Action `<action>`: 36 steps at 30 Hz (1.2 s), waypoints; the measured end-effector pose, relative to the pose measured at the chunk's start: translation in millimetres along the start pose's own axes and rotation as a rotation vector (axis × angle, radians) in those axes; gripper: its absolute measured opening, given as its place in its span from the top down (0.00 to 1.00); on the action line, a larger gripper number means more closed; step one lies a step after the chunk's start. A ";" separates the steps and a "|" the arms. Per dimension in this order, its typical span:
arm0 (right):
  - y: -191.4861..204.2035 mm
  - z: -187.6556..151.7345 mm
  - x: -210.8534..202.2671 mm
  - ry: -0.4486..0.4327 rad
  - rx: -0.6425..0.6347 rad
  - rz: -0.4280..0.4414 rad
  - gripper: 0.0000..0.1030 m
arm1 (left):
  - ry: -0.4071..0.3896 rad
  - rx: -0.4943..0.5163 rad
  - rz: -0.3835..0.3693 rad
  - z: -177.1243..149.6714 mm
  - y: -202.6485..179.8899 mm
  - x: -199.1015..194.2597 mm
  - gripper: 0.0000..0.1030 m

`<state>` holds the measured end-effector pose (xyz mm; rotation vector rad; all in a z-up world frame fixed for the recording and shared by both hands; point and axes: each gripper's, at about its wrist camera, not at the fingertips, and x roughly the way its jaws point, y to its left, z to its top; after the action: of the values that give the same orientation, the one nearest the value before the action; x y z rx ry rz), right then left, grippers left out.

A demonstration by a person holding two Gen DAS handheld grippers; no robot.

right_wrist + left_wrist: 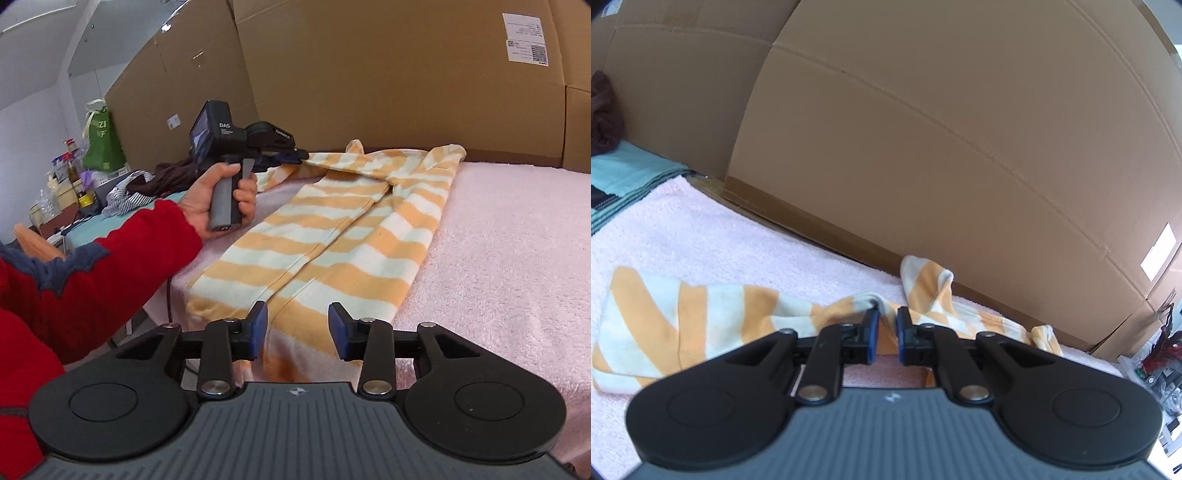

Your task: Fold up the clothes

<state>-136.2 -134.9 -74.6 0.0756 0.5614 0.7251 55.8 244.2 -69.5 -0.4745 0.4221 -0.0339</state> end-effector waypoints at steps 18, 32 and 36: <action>-4.3 24.1 64.4 0.008 -0.041 -0.239 0.76 | -0.026 -0.111 0.000 7.8 20.9 -4.3 1.00; -22.2 24.0 46.1 -0.023 0.173 -0.036 0.66 | -0.016 -0.123 0.009 3.9 21.8 -4.8 1.00; -20.4 27.9 45.5 -0.062 0.162 -0.049 0.66 | -0.007 -0.140 0.009 4.4 24.6 -2.8 1.00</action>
<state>-81.9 -117.4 -77.0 0.2332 0.5604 0.6266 53.4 268.4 -75.9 -0.6103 0.4212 0.0058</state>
